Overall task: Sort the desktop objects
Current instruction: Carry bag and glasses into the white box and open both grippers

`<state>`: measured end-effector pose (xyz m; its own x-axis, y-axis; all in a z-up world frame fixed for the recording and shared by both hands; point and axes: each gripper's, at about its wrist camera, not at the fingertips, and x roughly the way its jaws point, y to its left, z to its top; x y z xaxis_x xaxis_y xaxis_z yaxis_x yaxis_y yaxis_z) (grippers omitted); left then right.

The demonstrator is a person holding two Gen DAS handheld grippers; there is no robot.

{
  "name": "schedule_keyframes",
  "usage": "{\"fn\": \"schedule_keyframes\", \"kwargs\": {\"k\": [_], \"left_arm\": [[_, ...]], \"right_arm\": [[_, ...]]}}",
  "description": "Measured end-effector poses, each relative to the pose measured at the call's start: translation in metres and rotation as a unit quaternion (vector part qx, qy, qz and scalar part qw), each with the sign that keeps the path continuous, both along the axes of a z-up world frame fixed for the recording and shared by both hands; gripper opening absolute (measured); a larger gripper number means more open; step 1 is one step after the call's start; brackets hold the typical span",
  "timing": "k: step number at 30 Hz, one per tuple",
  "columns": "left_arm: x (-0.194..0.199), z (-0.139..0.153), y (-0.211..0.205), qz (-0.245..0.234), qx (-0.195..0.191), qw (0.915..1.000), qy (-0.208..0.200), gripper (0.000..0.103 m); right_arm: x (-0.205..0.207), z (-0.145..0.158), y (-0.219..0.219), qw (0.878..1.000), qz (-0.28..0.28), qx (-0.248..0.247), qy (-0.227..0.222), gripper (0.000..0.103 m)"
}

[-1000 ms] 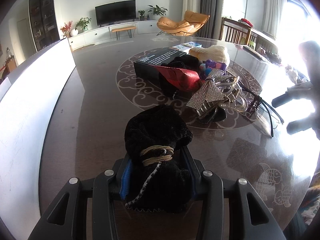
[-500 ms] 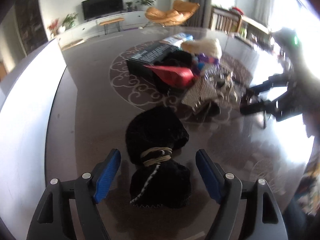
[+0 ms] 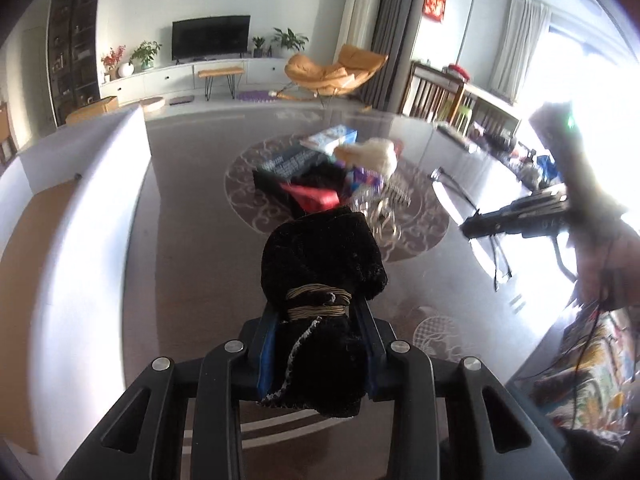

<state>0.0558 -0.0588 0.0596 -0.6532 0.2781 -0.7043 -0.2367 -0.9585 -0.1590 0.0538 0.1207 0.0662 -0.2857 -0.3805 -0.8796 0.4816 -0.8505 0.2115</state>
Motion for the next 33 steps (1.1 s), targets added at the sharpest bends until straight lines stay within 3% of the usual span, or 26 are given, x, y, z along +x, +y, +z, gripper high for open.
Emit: {"fn": "schedule_keyframes", "kwargs": {"k": [7, 12, 19, 24, 26, 27, 28, 29, 33], "left_arm": [[0.015, 0.075, -0.088, 0.056, 0.013, 0.9977, 0.036, 0.033], [0.021, 0.095, -0.173, 0.143, -0.019, 0.9889, 0.035, 0.033], [0.018, 0.057, -0.273, 0.254, -0.028, 0.9662, -0.035, 0.033], [0.010, 0.019, -0.300, 0.286, -0.049, 0.9524, -0.093, 0.037], [0.002, 0.008, -0.298, 0.290, -0.073, 0.9474, -0.113, 0.048], [-0.001, 0.003, -0.296, 0.287, -0.086, 0.9467, -0.119, 0.053], [-0.004, 0.000, -0.292, 0.282, -0.103, 0.9462, -0.121, 0.067], [-0.006, -0.004, -0.286, 0.277, -0.119, 0.9457, -0.120, 0.078], [-0.015, -0.017, -0.263, 0.246, -0.188, 0.9411, -0.136, 0.082]], "right_arm": [[0.017, 0.048, -0.109, 0.995, 0.074, -0.060, 0.033, 0.013], [0.021, 0.074, -0.211, 0.984, 0.137, -0.101, 0.043, 0.013], [0.032, 0.091, -0.342, 0.966, 0.207, -0.148, 0.050, 0.013], [0.028, 0.047, -0.397, 0.966, 0.214, -0.147, 0.009, 0.015], [0.027, 0.023, -0.411, 0.971, 0.209, -0.117, -0.005, 0.035], [0.027, 0.014, -0.415, 0.973, 0.206, -0.101, -0.005, 0.067], [0.027, 0.004, -0.418, 0.975, 0.207, -0.083, -0.001, 0.086], [0.028, -0.003, -0.419, 0.975, 0.211, -0.069, 0.009, 0.085], [0.049, -0.021, -0.431, 0.960, 0.265, 0.020, 0.090, 0.085]]}}
